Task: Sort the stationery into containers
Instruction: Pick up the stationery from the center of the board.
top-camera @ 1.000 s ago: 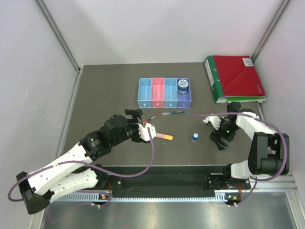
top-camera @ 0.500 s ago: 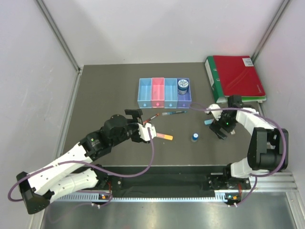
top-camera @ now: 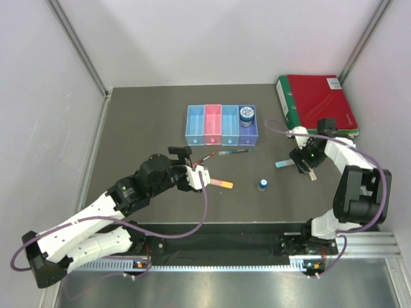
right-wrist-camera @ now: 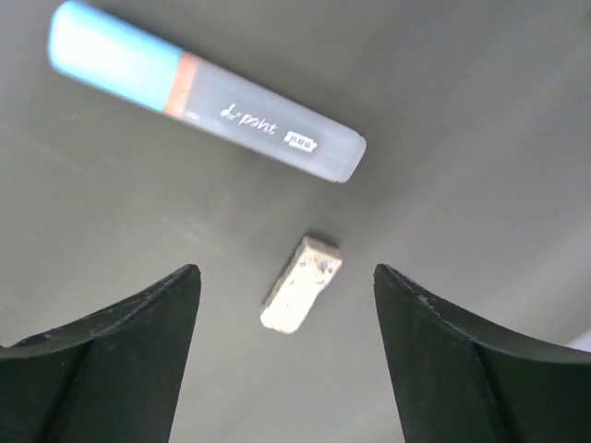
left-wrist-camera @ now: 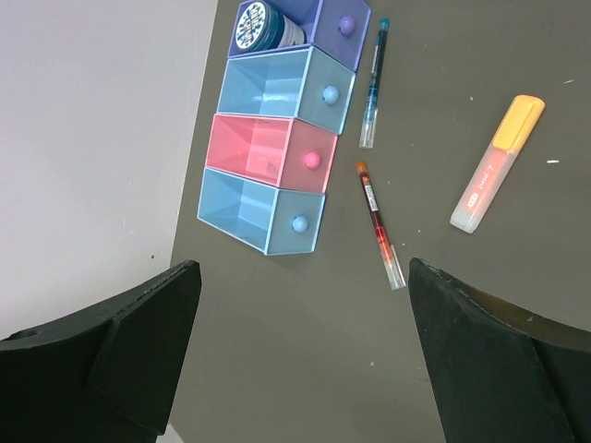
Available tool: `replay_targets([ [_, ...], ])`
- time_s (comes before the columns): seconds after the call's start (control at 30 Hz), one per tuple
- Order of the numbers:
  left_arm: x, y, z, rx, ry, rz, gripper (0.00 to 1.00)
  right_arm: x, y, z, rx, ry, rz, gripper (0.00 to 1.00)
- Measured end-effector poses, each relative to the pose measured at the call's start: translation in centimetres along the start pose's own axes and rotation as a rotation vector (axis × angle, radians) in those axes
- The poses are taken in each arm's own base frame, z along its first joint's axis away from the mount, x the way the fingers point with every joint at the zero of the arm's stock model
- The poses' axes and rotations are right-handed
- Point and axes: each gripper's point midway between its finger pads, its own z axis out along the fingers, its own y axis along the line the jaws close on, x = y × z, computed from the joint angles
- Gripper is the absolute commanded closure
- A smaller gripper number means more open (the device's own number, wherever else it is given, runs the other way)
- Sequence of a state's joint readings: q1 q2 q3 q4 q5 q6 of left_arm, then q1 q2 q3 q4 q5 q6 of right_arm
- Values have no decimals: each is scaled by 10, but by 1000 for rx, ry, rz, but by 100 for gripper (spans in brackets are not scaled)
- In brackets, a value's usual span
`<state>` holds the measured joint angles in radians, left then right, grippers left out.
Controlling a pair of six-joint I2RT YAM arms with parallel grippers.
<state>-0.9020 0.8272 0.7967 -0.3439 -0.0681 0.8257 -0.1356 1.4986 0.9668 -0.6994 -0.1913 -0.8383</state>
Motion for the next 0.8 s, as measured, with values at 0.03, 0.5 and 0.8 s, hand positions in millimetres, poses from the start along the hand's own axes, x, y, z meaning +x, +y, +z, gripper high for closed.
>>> replay_targets([
  [0.03, 0, 0, 0, 0, 0, 0, 1, 2, -1, 4, -9, 6, 24, 26],
  [0.5, 0, 0, 0, 0, 0, 3, 1, 12, -18, 16, 7, -23, 207, 44],
  [0.8, 0, 0, 0, 0, 0, 4, 1, 25, -21, 19, 13, -13, 245, 50],
])
